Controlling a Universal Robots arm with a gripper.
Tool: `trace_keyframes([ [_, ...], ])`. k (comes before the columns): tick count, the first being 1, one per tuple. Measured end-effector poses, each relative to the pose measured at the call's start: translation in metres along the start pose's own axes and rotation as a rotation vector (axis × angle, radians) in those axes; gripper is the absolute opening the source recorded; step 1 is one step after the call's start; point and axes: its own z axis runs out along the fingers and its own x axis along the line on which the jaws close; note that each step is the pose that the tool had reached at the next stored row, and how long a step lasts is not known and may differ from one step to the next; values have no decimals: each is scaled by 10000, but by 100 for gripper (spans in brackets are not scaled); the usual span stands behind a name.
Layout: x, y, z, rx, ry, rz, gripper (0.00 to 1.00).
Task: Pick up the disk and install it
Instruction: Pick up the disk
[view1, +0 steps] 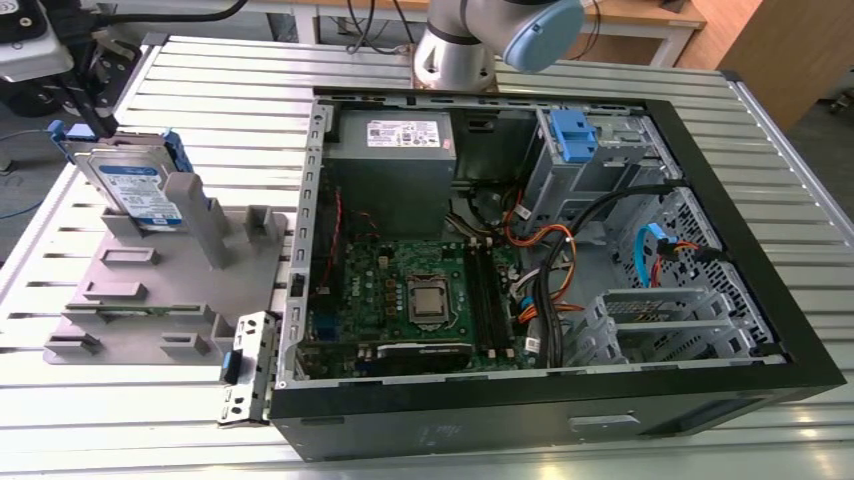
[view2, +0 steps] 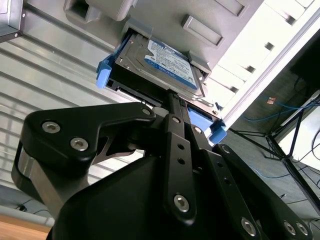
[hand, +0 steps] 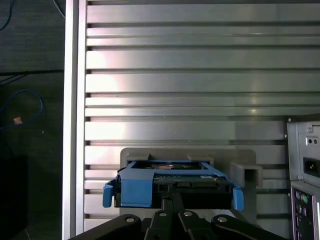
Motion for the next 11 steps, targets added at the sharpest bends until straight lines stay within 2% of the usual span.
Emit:
trace_keyframes([
  [11, 0, 0, 0, 1, 2, -42, 11],
])
